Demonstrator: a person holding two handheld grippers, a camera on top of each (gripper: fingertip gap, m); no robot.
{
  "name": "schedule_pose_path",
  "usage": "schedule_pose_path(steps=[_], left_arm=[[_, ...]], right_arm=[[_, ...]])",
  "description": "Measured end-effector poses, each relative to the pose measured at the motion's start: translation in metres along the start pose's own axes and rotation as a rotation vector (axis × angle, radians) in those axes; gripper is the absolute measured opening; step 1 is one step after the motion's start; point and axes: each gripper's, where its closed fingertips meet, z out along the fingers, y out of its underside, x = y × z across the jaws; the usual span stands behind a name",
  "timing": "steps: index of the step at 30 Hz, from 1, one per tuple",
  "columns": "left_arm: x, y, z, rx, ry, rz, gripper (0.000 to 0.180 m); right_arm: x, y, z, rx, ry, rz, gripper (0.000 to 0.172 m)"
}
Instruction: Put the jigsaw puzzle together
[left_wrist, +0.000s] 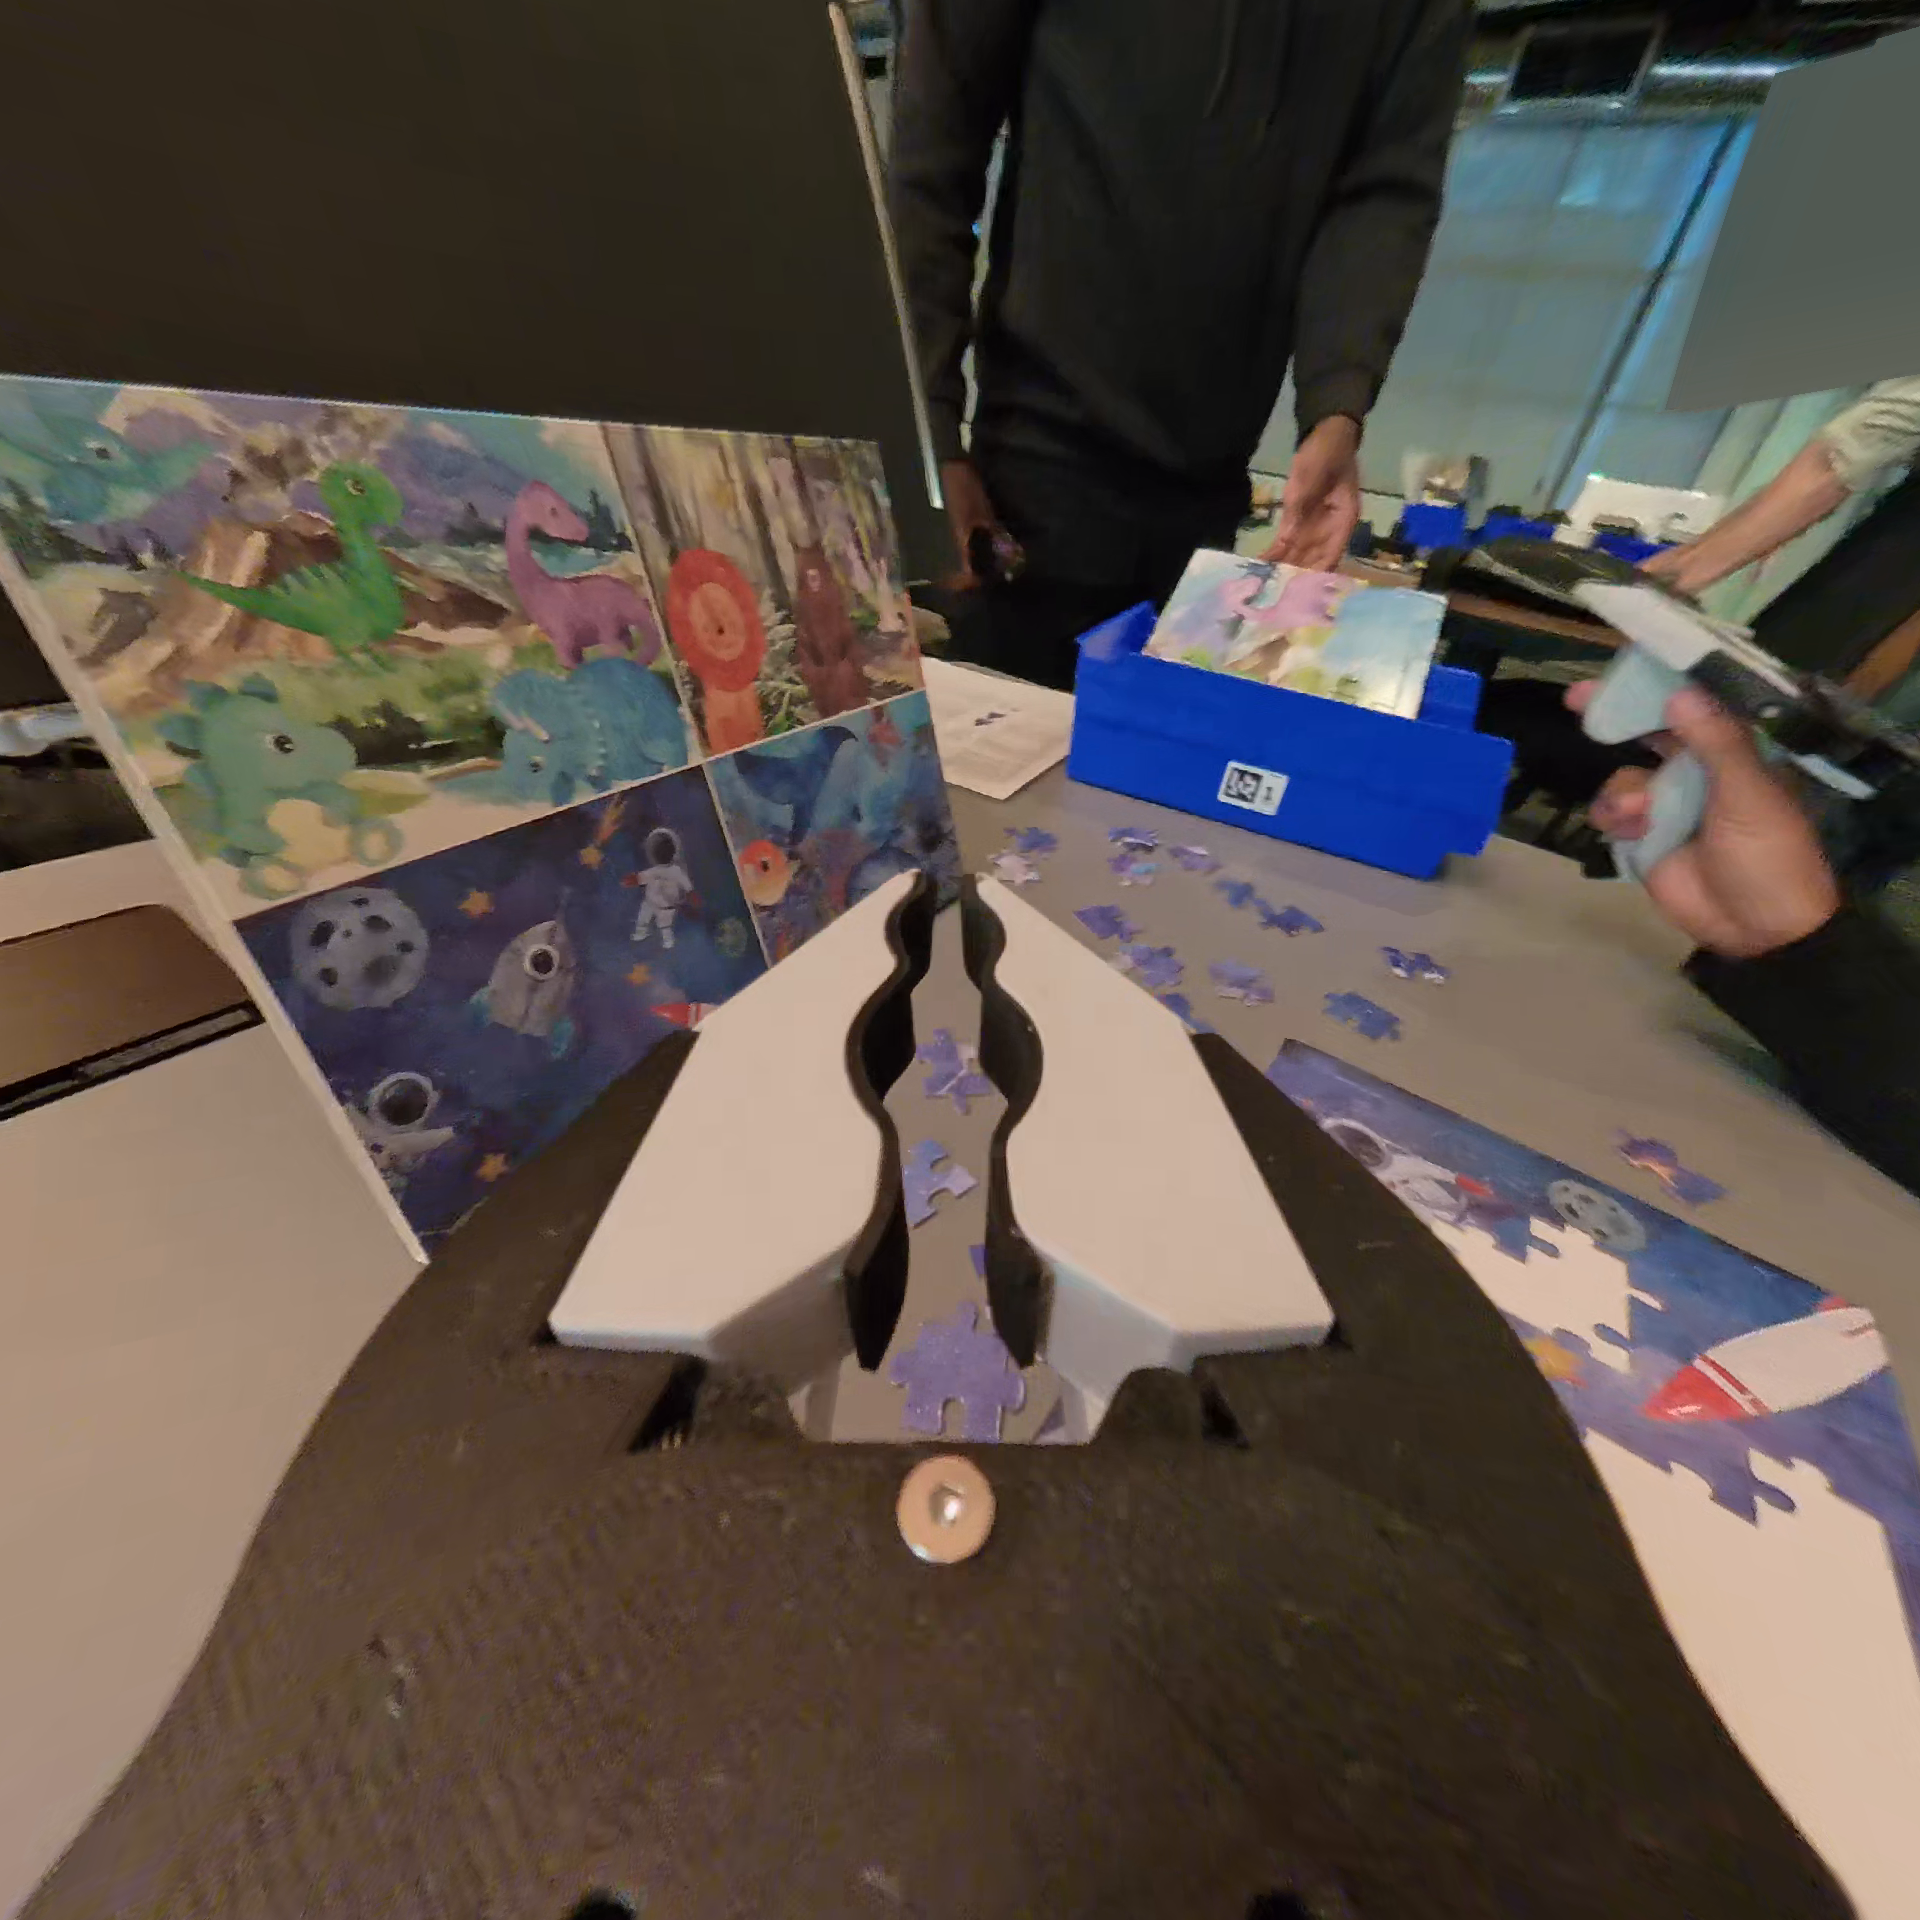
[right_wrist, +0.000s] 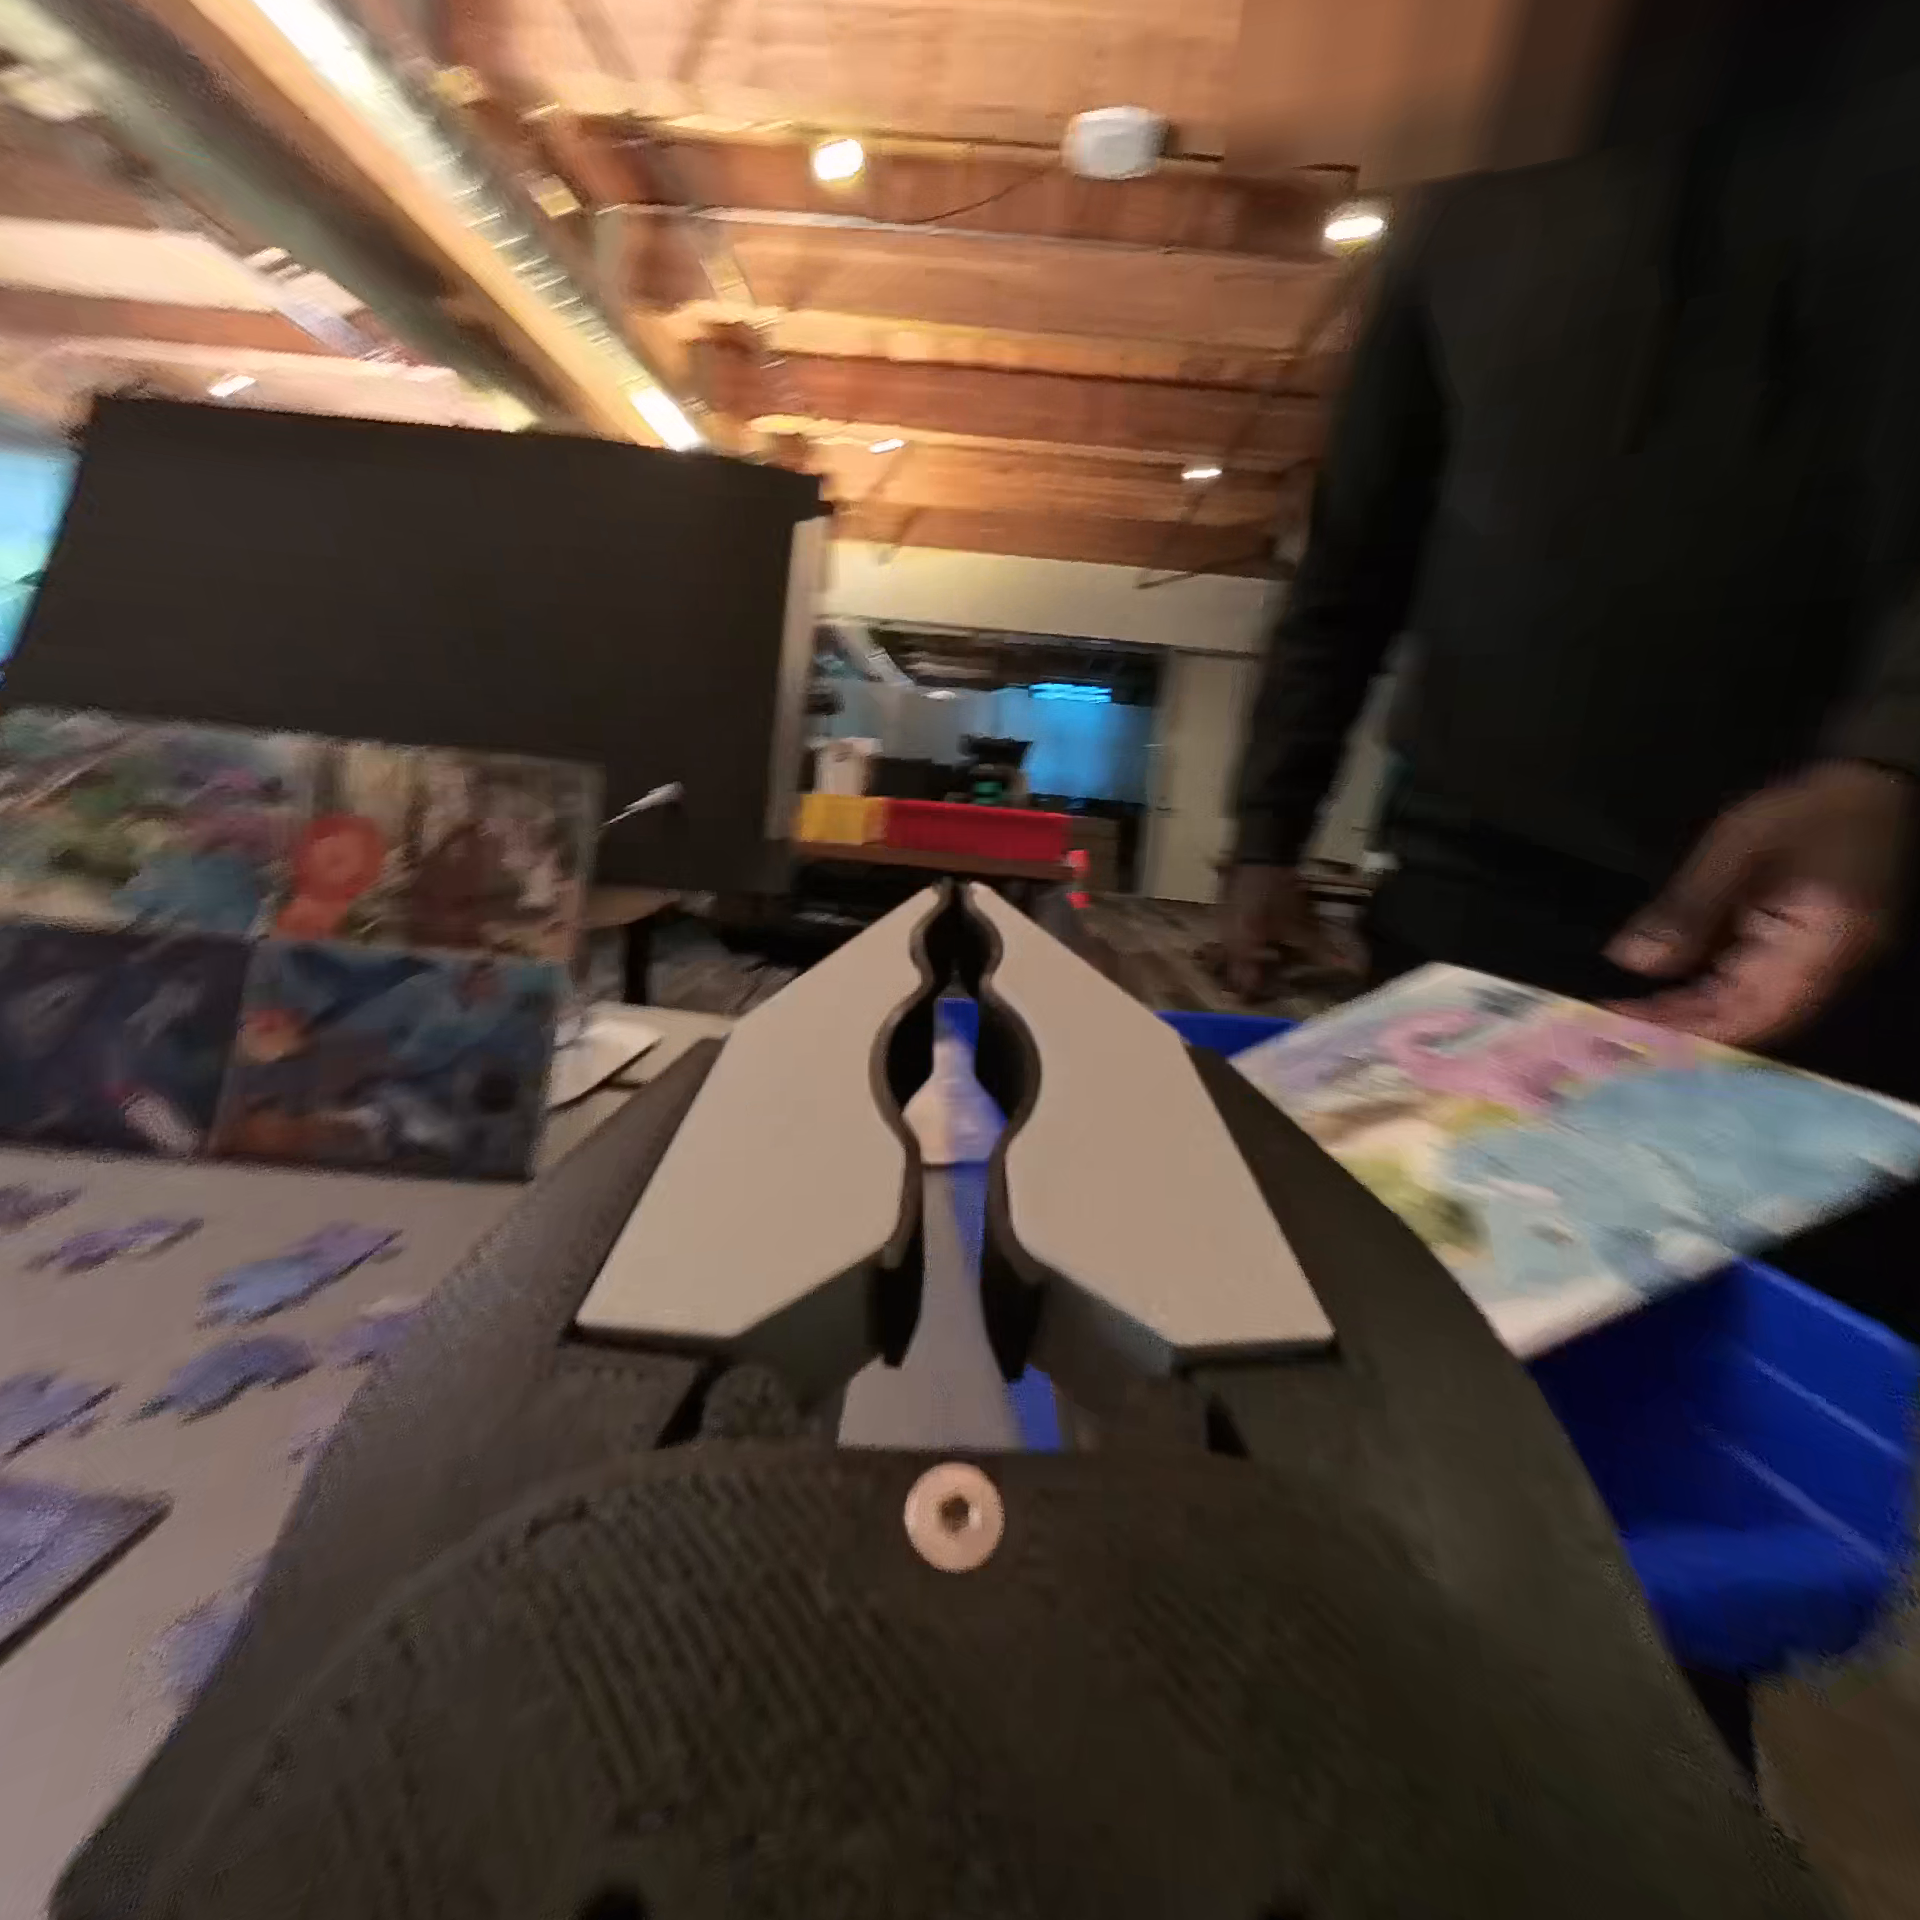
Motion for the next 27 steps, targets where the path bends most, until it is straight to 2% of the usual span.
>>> schedule_pose_path(steps=[3,6,8,10,12,15,18,23,27], left_arm=[[0.003,0.008,0.0,-0.057,0.041,0.036,0.008],[0.008,0.019,0.0,-0.071,0.123,0.039,0.014],[0.024,0.028,0.003,-0.105,0.251,-0.009,0.034],[0.053,0.038,0.002,-0.17,0.428,-0.063,0.064],[0.07,0.054,0.008,-0.259,0.476,-0.031,0.072],[0.085,0.089,0.016,-0.419,0.454,0.131,0.07],[0.103,0.111,0.02,-0.519,0.484,0.202,0.068],[0.103,0.136,0.028,-0.627,0.415,0.306,0.064],[0.096,0.144,0.029,-0.655,0.381,0.32,0.063]], right_arm=[[-0.111,0.017,0.021,-0.071,-0.374,-0.087,0.0],[-0.228,0.042,0.013,-0.173,-0.874,-0.13,0.0],[-0.274,0.058,0.002,-0.248,-1.12,-0.14,0.0],[-0.297,0.074,-0.002,-0.32,-1.252,-0.134,0.0],[-0.304,0.092,-0.003,-0.407,-1.293,-0.109,0.0],[-0.296,0.101,-0.019,-0.478,-1.302,-0.058,0.0],[-0.283,0.103,-0.033,-0.47,-1.28,-0.088,0.028],[-0.283,0.108,-0.044,-0.586,-1.312,-0.098,0.05],[-0.287,0.127,-0.054,-0.683,-1.334,-0.127,0.065]])
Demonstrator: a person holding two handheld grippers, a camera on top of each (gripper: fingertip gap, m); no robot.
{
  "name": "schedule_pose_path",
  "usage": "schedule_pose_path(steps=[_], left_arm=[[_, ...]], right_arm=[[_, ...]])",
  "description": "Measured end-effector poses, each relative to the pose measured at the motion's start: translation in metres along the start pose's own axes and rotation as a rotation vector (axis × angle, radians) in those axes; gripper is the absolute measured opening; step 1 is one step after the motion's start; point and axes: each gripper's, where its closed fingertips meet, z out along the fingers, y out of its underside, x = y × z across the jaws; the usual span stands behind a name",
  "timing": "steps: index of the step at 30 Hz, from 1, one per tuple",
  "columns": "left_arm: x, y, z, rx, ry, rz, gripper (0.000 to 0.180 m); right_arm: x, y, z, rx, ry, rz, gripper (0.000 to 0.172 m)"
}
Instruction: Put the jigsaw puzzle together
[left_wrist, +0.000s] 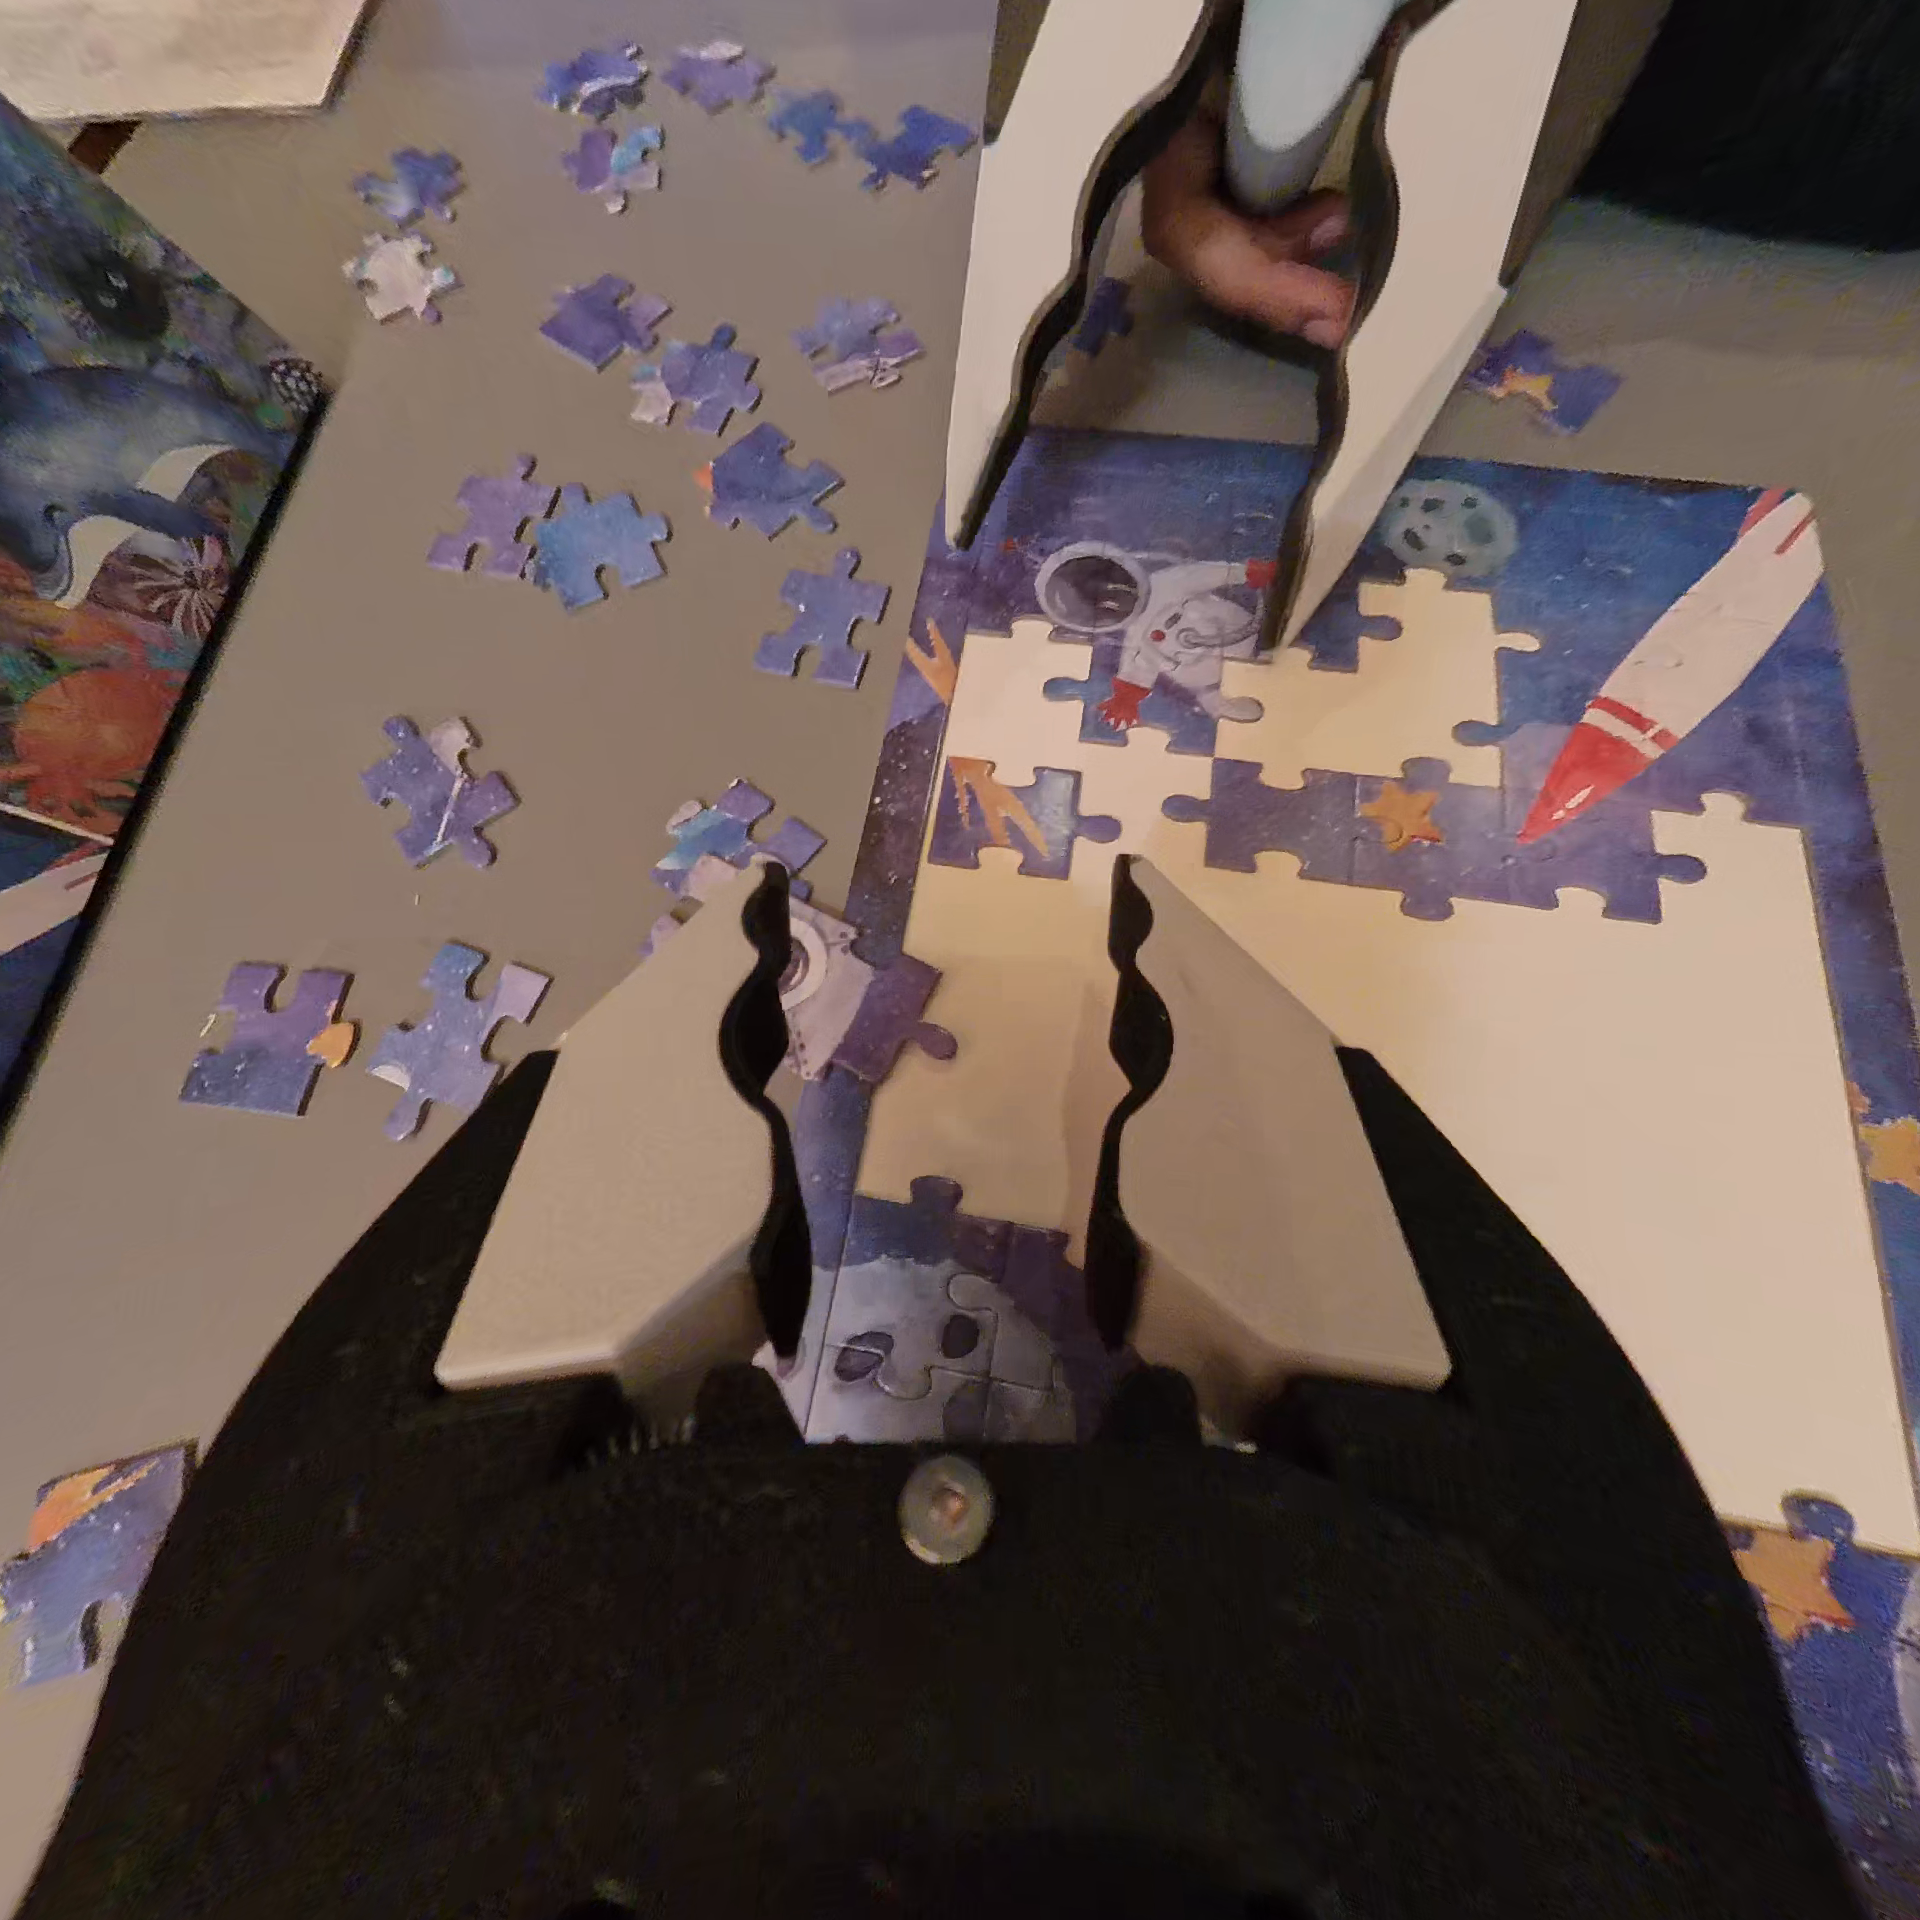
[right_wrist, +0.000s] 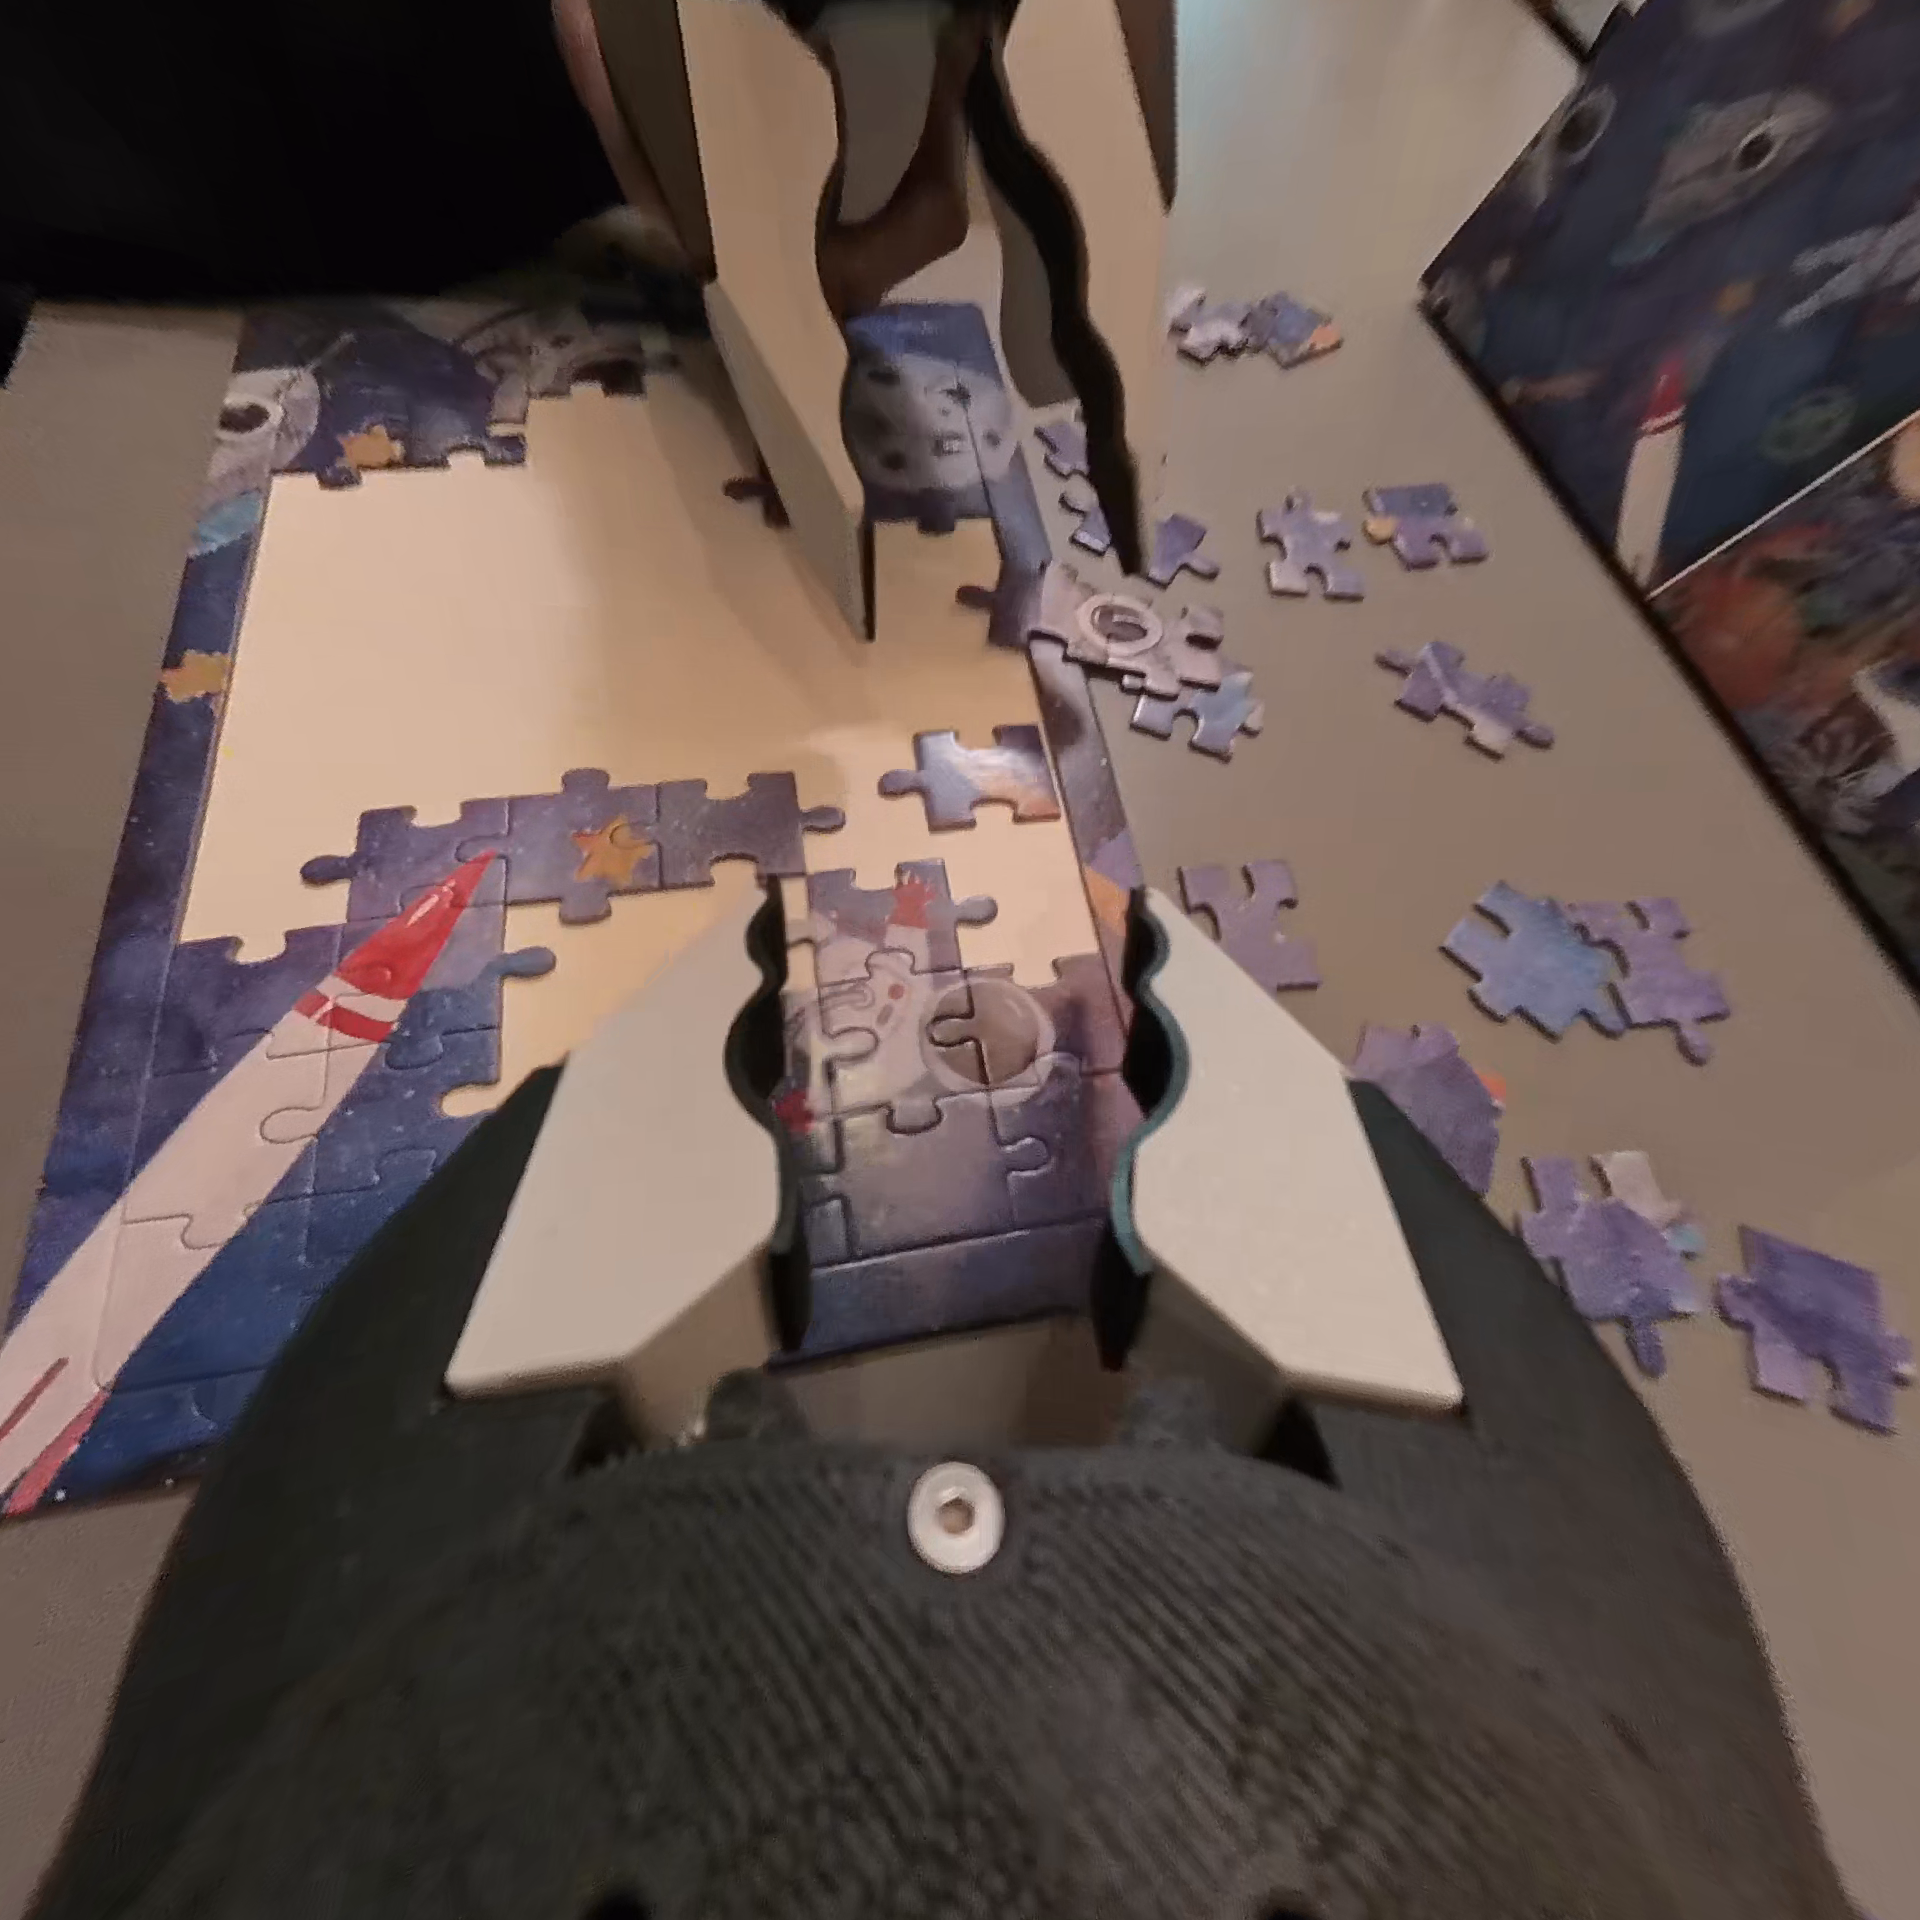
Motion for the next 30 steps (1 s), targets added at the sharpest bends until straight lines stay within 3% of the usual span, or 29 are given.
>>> schedule_pose_path(steps=[3,7,20,30], left_arm=[[-0.001,0.001,0.001,0.003,0.005,-0.012,0.063],[0.0,0.005,0.006,-0.031,-0.007,0.013,0.063],[0.0,0.01,0.015,-0.088,-0.066,0.074,0.063],[-0.008,-0.016,-0.007,0.07,-0.09,0.025,0.06]], right_arm=[[0.005,0.003,0.0,-0.02,0.012,0.034,0.072],[0.009,-0.001,-0.011,0.015,0.004,0.099,0.071],[0.011,0.022,-0.003,-0.082,-0.013,0.15,0.067],[0.023,-0.004,-0.015,0.086,0.043,0.112,0.061]])
